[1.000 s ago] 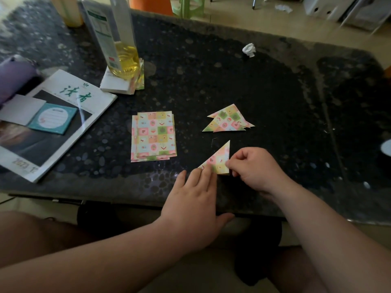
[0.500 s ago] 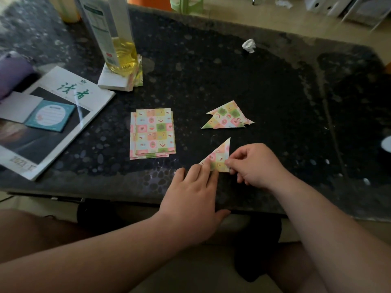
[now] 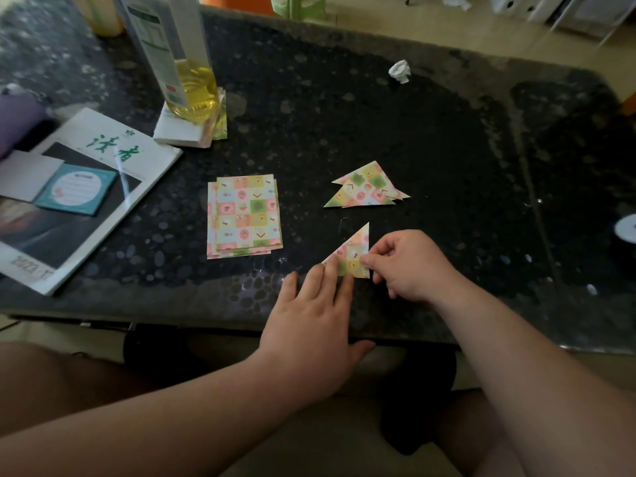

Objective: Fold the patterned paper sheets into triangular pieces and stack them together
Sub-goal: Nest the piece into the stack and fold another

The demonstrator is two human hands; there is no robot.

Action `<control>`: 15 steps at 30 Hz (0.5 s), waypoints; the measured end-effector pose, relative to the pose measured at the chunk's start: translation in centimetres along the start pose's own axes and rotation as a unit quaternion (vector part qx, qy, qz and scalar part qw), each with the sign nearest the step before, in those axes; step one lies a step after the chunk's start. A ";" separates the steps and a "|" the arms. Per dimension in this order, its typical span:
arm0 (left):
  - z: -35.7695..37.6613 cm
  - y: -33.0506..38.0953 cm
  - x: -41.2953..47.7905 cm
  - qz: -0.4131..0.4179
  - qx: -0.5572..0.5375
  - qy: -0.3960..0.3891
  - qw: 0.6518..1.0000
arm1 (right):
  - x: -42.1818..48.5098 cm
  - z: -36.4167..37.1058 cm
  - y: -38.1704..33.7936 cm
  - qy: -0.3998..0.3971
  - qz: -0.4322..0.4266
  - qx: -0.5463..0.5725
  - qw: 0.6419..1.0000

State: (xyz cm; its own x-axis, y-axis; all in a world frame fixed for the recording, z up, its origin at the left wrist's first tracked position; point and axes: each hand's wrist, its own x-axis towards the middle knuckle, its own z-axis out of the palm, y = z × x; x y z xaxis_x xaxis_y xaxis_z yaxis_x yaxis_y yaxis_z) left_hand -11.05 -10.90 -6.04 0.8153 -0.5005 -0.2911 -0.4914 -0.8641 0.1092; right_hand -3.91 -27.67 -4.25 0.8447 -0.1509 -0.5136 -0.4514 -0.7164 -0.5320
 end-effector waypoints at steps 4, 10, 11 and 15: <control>-0.3 0.1 0.2 -0.008 -0.004 0.007 1.000 | 0.0 0.1 -0.1 0.002 0.000 -0.001 1.000; -0.6 0.0 0.4 -0.009 -0.006 0.006 1.000 | 0.0 0.0 -0.2 -0.005 0.005 0.005 1.000; -0.5 -0.1 0.3 -0.009 -0.006 0.005 1.000 | 0.0 0.0 -0.2 -0.006 0.007 0.006 1.000; -0.5 -0.1 0.3 -0.006 -0.002 0.005 1.000 | -0.1 -0.1 -0.2 -0.009 0.010 0.004 1.000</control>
State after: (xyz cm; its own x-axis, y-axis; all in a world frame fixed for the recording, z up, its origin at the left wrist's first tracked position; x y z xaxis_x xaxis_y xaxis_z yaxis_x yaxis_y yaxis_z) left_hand -10.57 -10.99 -5.67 0.8244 -0.4901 -0.2831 -0.4800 -0.8704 0.1092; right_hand -3.81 -27.59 -4.01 0.8299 -0.1530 -0.5365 -0.4711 -0.7072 -0.5272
